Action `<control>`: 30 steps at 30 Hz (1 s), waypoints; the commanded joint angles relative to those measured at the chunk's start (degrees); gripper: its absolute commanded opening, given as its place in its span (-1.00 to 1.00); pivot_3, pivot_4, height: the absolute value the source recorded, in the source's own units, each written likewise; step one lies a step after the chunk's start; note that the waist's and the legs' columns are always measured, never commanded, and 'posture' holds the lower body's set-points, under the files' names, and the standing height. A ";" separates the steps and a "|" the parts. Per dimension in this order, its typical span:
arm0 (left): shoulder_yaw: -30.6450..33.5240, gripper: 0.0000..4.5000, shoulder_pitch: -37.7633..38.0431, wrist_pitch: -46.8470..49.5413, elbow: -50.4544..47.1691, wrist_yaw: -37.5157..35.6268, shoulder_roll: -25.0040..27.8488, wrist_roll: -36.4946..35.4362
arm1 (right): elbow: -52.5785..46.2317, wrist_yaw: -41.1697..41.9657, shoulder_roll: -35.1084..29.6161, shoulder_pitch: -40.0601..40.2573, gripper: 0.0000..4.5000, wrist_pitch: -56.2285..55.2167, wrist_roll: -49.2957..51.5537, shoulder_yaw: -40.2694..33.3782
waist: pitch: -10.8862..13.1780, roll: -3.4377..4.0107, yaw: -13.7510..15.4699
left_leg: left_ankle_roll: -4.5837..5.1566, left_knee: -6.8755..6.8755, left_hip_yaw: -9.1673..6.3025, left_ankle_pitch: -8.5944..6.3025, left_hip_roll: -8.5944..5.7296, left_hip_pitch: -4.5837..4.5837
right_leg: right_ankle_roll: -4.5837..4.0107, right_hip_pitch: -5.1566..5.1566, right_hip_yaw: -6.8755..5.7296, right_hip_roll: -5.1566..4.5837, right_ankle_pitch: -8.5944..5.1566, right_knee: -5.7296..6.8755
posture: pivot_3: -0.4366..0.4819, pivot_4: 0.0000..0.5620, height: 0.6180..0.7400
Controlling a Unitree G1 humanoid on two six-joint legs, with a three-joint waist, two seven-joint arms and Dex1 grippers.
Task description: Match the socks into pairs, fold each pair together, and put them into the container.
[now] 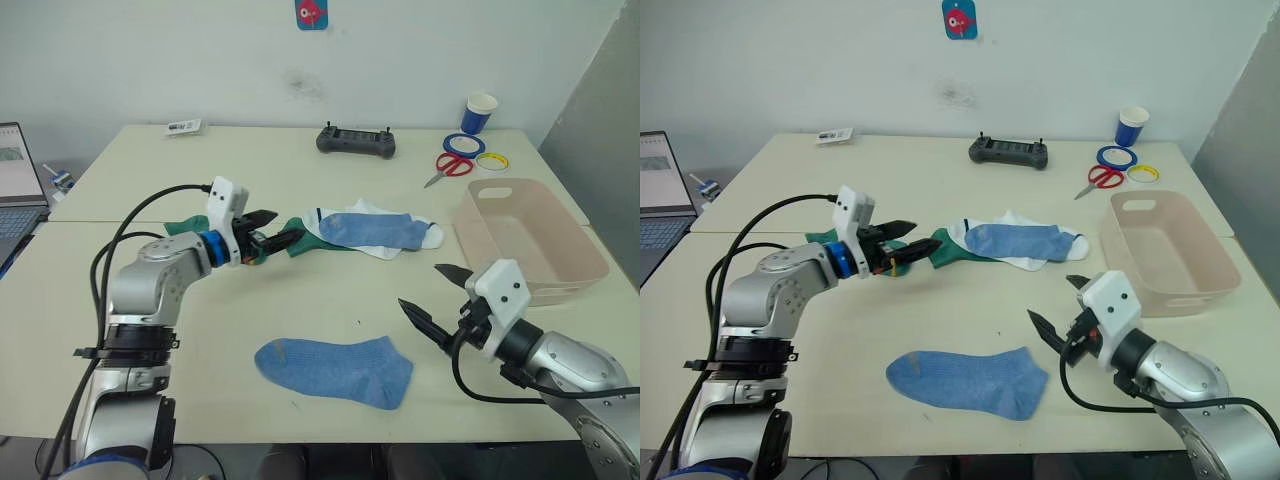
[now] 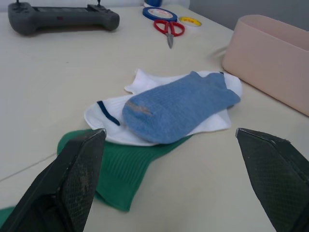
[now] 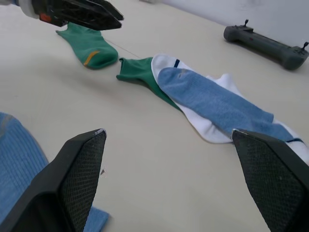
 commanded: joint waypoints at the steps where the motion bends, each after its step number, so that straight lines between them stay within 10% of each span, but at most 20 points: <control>1: -2.25 1.00 -4.54 -3.76 5.56 3.78 -1.85 4.55 | -1.31 -1.54 -0.10 -1.88 0.98 1.13 0.15 -0.04 | 0.00 0.00 0.00 | 0.00 0.00 0.00 0.00 0.00 0.00 | 0.00 0.00 0.00 0.00 0.00 0.00 | -0.05 -0.47 1.00; 15: -6.02 1.00 -21.49 -14.81 37.56 9.39 -14.39 13.71 | -2.27 -3.98 0.38 -1.58 0.98 2.77 -0.04 2.11 | 0.01 -0.03 -0.21 | 0.01 0.02 0.00 0.00 -0.08 -0.14 | -0.23 -0.07 -0.04 -0.01 0.14 -0.04 | -0.05 -0.47 1.00; 26: -5.65 1.00 -22.44 -14.96 42.78 10.10 -16.49 16.03 | -3.54 -4.97 0.29 0.41 0.98 2.82 -0.10 2.14 | 0.02 -0.03 -0.13 | 0.00 0.02 -0.04 0.01 -0.08 -0.16 | -0.22 -0.09 -0.08 -0.02 0.14 -0.01 | -0.05 -0.47 1.00; 30: -4.63 0.61 -22.25 -13.51 42.47 9.42 -17.33 14.95 | -3.26 -4.82 0.06 0.23 1.00 2.68 -0.13 2.30 | 0.02 -0.03 -0.12 | -0.01 0.03 -0.05 0.01 -0.08 -0.15 | -0.21 -0.09 -0.09 -0.02 0.14 -0.01 | -0.05 -0.47 1.00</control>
